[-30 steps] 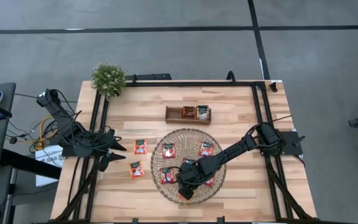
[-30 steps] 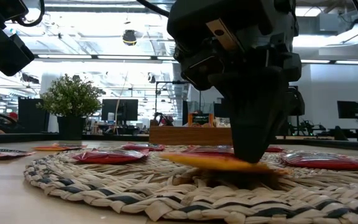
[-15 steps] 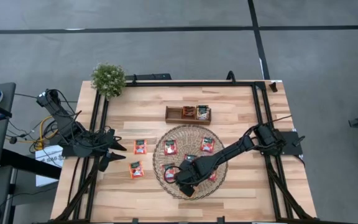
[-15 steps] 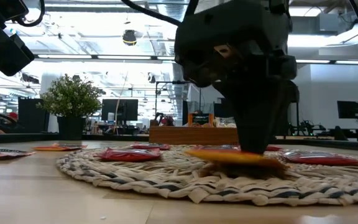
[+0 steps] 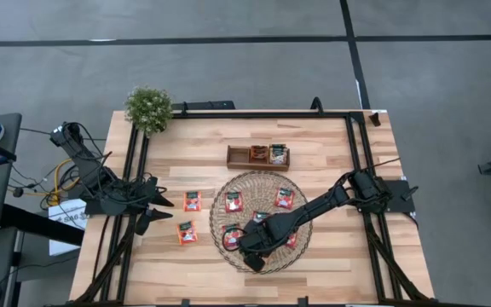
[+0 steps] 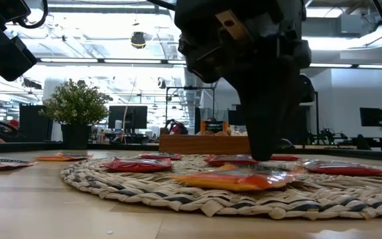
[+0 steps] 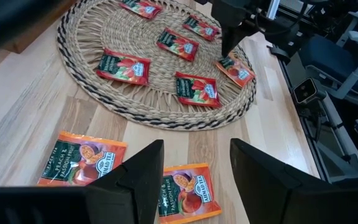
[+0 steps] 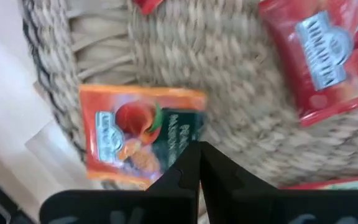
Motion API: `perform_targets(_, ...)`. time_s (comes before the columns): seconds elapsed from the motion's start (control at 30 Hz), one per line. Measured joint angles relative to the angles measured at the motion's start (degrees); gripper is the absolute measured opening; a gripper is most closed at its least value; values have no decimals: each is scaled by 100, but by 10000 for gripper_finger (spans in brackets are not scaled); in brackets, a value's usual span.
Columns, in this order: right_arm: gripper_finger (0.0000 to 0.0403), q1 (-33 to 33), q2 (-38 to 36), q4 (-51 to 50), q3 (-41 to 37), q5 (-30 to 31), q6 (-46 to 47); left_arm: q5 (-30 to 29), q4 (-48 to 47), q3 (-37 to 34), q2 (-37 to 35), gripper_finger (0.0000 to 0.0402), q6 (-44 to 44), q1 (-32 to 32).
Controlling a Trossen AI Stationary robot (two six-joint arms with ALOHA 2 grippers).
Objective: Pick & Place Tea
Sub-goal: Put the pink tea bag into the middle section of the wooden organizer
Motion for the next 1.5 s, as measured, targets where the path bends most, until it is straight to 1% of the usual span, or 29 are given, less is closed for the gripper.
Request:
perform_targets(0.4,0,-120,-18,-168,13,-49,-28,1,2,0,0,177,1,-1)
perform_targets(0.6,3,-118,-20,-123,17,-386,-140,0,2,0,-1,177,62,-1)
perform_targets(0.73,31,-116,-22,-133,17,-504,-120,-23,2,0,0,177,95,0)
perform_targets(1.0,127,-116,-25,-112,17,-512,11,-23,2,0,-2,177,117,0)
perform_targets(1.13,161,-118,-27,-106,17,-489,184,-23,2,0,0,177,117,-1)
perform_targets(1.23,174,-116,-13,-76,17,-485,298,-23,2,0,-1,177,117,-1)
perform_targets(1.33,177,-107,-12,-3,5,-455,326,-23,2,0,0,177,117,-2)
perform_targets(1.5,162,-107,-5,46,-195,-404,457,-21,2,0,0,177,117,-2)
